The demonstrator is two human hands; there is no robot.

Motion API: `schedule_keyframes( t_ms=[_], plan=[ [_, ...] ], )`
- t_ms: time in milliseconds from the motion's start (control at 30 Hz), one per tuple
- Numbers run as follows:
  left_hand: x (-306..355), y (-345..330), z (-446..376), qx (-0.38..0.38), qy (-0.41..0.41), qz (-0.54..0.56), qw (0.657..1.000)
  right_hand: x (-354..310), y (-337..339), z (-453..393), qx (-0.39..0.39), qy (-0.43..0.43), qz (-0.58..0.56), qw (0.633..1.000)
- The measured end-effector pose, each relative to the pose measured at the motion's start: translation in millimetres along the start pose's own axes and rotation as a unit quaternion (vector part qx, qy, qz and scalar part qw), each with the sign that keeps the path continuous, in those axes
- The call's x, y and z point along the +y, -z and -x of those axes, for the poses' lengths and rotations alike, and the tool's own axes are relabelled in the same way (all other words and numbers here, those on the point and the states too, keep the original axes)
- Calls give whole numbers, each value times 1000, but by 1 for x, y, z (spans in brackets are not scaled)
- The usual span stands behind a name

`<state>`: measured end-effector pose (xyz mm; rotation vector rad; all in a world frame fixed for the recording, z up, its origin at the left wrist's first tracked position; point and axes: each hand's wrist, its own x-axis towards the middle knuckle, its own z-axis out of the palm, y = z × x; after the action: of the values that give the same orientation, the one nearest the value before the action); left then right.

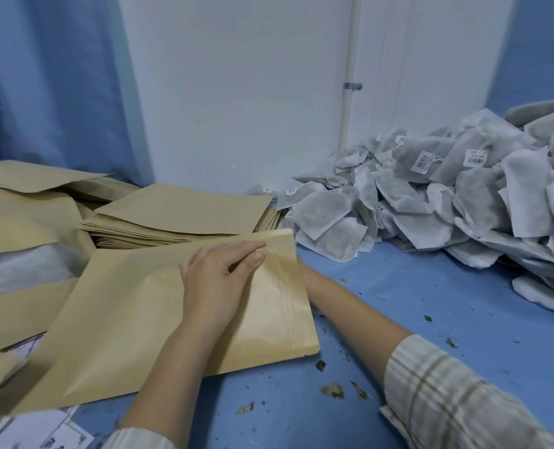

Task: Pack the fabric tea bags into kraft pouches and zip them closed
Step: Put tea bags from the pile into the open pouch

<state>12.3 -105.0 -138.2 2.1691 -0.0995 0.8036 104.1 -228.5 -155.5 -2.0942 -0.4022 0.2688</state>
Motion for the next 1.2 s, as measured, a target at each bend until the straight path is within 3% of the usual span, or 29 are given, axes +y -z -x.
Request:
schedule_keyframes(
  t_ms=[67,133,200,267,333,400,467,533,700,767,867,1100,1200],
  plan=[
    [0,-2,2,-12,-3,7,1000,2,-3,-9,-35,-37,68,996],
    [-3,-2,1,-5,4,4,1000,2,2,-8,-28,-17,70,997],
    [-6,0,-1,20,6,-27,999,2,14,-4,53,61,-9,997],
    [-9,0,-3,46,12,-58,997,5,30,0,190,67,-110,973],
    [-12,-1,-3,56,25,-72,996,13,43,-7,327,5,-19,945],
    [-15,-2,-2,64,31,-86,994,17,48,-17,326,-59,53,942],
    [-17,-3,-3,67,31,-90,993,18,48,-24,279,-98,43,954],
    [-18,-3,-3,68,30,-91,993,20,47,-26,283,-91,22,955],
    [-18,-2,-4,64,40,-97,992,23,44,-10,374,-31,-196,906],
    [-18,-1,-3,65,42,-94,993,23,49,-1,348,-30,-271,897],
    [-15,0,-4,76,41,-86,993,24,59,13,228,22,-387,893],
    [-9,4,-5,105,29,-65,992,23,56,28,67,69,-194,976],
    [-4,8,-8,108,14,-55,993,10,37,29,10,90,-104,990]
  ],
)
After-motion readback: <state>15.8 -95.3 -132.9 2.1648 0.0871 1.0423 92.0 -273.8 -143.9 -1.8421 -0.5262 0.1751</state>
